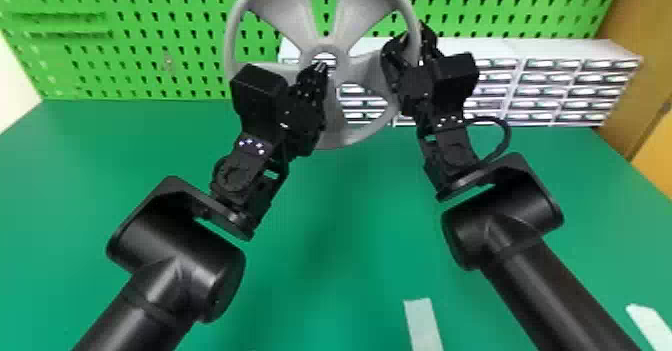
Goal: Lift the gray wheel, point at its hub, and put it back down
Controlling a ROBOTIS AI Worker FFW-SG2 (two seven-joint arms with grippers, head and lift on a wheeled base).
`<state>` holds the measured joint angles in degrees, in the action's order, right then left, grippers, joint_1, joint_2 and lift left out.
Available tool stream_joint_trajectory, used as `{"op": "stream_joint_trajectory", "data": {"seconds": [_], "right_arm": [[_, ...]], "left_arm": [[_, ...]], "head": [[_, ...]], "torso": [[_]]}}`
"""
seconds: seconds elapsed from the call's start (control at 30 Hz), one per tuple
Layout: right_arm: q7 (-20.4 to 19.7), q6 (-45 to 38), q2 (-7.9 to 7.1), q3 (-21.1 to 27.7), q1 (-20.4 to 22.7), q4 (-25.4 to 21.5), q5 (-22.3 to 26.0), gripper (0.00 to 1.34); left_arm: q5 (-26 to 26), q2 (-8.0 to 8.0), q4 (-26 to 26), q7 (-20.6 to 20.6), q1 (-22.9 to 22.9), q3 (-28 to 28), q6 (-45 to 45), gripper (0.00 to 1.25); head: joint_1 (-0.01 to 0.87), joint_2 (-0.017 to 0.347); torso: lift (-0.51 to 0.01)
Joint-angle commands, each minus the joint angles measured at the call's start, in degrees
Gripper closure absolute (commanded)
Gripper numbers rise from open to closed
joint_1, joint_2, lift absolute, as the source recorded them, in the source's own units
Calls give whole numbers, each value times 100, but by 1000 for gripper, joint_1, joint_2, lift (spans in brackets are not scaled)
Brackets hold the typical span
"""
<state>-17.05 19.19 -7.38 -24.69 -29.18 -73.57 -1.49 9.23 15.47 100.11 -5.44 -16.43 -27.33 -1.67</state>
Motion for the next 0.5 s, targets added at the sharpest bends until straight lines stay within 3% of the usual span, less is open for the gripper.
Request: {"op": "stream_joint_trajectory", "data": {"seconds": [0.0, 0.47], "right_arm": [[0, -3, -9, -1, 0, -9, 0, 1326], [0, -21, -9, -10, 0, -9, 0, 1326]], "left_arm": [[0, 0, 0, -1, 0, 9, 0, 1223], [0, 0, 0, 8, 9, 9, 0, 1225]], "head": [[692, 48], [692, 48]], "torso": [[-88], [-88]]}}
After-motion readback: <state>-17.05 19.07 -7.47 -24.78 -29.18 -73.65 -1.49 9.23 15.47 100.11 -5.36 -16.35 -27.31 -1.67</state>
